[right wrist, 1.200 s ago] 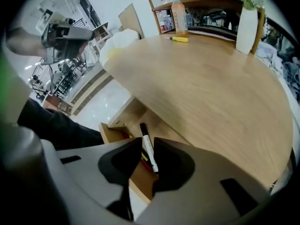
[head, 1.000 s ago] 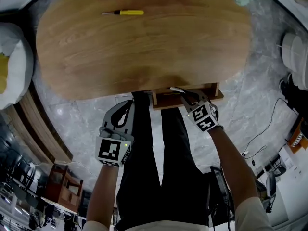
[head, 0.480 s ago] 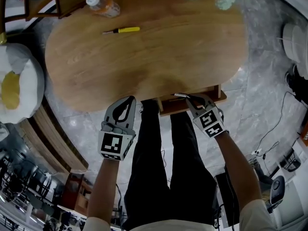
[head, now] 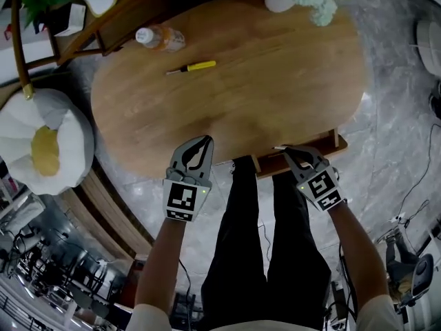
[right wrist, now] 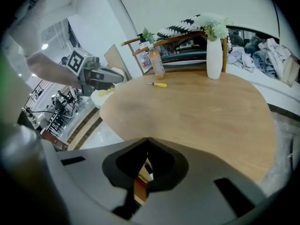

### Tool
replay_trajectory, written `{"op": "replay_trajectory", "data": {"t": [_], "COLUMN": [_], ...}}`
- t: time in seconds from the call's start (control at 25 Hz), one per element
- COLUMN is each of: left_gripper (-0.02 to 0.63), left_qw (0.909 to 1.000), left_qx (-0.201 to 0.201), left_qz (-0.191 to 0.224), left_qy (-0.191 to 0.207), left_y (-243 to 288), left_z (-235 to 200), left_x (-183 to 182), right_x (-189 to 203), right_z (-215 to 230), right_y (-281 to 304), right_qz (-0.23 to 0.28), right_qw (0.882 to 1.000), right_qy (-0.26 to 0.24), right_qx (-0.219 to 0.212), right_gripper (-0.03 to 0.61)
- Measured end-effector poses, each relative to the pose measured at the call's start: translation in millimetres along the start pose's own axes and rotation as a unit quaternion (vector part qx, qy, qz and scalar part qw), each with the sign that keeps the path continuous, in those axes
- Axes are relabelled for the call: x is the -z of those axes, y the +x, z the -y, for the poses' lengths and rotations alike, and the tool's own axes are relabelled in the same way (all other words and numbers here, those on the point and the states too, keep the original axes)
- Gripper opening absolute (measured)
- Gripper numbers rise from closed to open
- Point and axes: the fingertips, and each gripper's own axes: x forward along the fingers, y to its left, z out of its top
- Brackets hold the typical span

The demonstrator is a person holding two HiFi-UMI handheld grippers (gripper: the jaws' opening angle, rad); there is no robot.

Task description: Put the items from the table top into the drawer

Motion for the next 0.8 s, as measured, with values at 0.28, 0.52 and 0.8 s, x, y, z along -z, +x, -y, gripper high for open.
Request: {"op": "replay_trajectory", "data": {"t": [0.28,0.52,0.8], "left_gripper": [0.024,0.054,0.099], "left_qw": [0.9970,0.9884,0.9740], "left_qx": [0.015,0.025,0.021], "left_qz": [-0.018,-0.047,-0.096], "left_qy": [0.074,0.143,0.204], "left_y": [30.6,58.8,89.0], "left_z": [-15.7,-49.9,-92.6], "left_x": [-13.7,-21.0,-10.5], "right_x": [3.9,-4.5,-20.1], "right_z": [0.0,-3.2,-9.2], "right_y": [-7.5,-6.1,2.4], "right_qz": [0.020,0.045,0.058], "right_qw": [0.999,0.996,0.995], "right_qy": [0.030,0.074,0.086], "right_qx": [0.006,0.013,0.003], "right_gripper": [0.020,0.020,0.020]}}
